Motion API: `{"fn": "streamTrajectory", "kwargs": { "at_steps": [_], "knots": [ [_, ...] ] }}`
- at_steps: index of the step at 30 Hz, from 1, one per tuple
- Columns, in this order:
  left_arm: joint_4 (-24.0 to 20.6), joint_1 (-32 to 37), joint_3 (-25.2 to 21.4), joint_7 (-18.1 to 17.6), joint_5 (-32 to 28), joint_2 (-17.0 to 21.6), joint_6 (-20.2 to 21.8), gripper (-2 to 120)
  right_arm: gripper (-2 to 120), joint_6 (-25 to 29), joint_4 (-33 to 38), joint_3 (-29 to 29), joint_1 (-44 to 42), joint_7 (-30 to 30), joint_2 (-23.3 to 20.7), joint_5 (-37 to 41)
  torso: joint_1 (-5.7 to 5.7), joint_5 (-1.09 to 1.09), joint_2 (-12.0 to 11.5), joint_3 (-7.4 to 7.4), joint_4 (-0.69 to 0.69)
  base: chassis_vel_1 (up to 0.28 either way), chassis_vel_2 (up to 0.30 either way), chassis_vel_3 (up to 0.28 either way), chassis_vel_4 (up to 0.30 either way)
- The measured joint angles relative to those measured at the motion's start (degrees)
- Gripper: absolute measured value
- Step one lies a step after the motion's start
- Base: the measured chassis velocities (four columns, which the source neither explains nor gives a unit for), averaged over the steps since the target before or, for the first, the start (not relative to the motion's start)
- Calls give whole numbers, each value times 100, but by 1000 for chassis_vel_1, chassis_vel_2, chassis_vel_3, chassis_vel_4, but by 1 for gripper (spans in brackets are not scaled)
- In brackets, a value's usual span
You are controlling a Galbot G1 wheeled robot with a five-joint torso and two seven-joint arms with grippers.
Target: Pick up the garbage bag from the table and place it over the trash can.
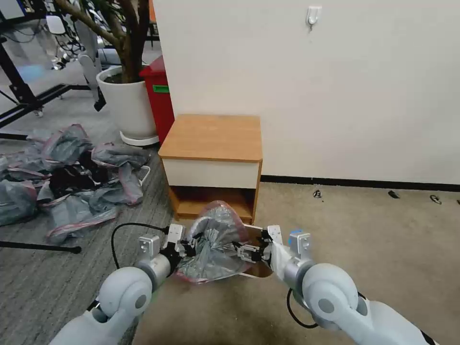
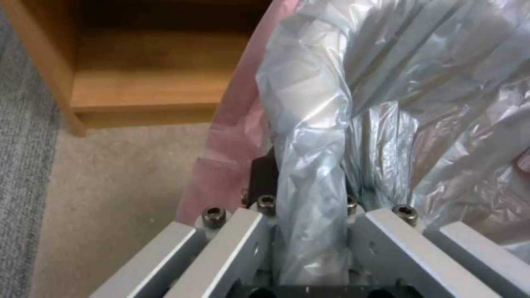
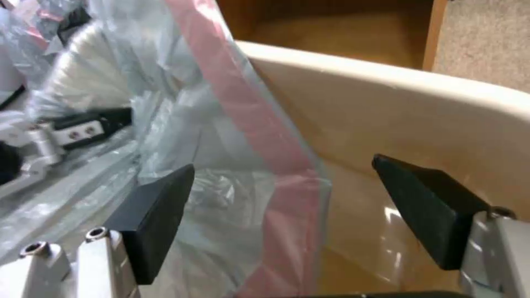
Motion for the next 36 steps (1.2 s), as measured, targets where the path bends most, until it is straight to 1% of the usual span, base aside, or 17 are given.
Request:
{"fn": "streamTrajectory", "kwargs": {
  "at_steps": [7,9,11,14,15,18,19,22,23,24,25,26,27,30,31,32,36],
  "knots": [
    [-18,60,-3,-19,25,-21,-8,3,83,-72,-134,-156,253,124,67,345,0,0,0,0,1,0,0,0,0],
    [-31,76,6,-20,31,-42,-12,3,75,-81,-192,-231,321,158,73,445,0,0,0,0,1,0,0,0,0],
    [-32,80,11,-20,36,-47,-13,3,72,-83,-203,-249,335,173,75,484,0,0,0,0,0,0,0,0,0],
    [-27,90,26,-22,65,-71,-15,3,60,-87,-210,-273,351,209,102,603,0,0,0,0,1,0,0,0,0],
    [-27,90,26,-22,65,-71,-15,3,60,-87,-210,-273,351,209,102,603,0,0,0,0,1,0,0,0,0],
    [-4,96,41,-23,78,-77,-18,3,45,-75,-215,-288,352,220,131,632,0,0,0,0,1,0,0,0,0],
    [-4,96,41,-23,78,-77,-18,3,45,-75,-215,-288,352,220,131,632,0,0,0,0,1,0,0,0,0],
    [31,89,65,-24,85,-71,-20,3,32,-44,-219,-282,329,220,142,632,0,0,0,0,0,0,0,0,0],
    [31,89,65,-24,85,-71,-20,3,32,-44,-219,-282,329,220,142,632,0,0,0,0,0,0,0,0,0],
    [41,86,73,-24,89,-69,-20,3,28,-32,-219,-277,320,220,142,632,0,0,0,0,1,0,0,0,0],
    [54,79,85,-24,93,-69,-21,3,22,-18,-218,-272,306,219,142,632,0,0,0,0,1,0,0,0,0],
    [72,70,97,-24,97,-70,-23,3,18,-11,-216,-268,293,218,142,631,0,0,0,0,1,0,0,0,0],
    [72,70,97,-24,97,-70,-23,3,18,-11,-216,-268,293,218,142,631,0,0,0,0,1,0,0,0,0],
    [129,31,138,-24,107,-74,-37,3,3,10,-181,-234,215,208,140,627,0,0,0,0,1,0,0,0,0],
    [129,31,138,-24,107,-74,-37,3,3,10,-181,-234,215,208,140,627,0,0,0,0,1,0,0,0,0],
    [152,16,149,-24,110,-74,-41,3,0,15,-158,-217,183,205,131,627,0,0,0,0,1,0,0,0,0],
    [261,-40,195,-25,126,-74,-70,3,0,41,-15,-105,63,191,70,628,0,0,0,0,1,0,0,0,0]
  ]
}}
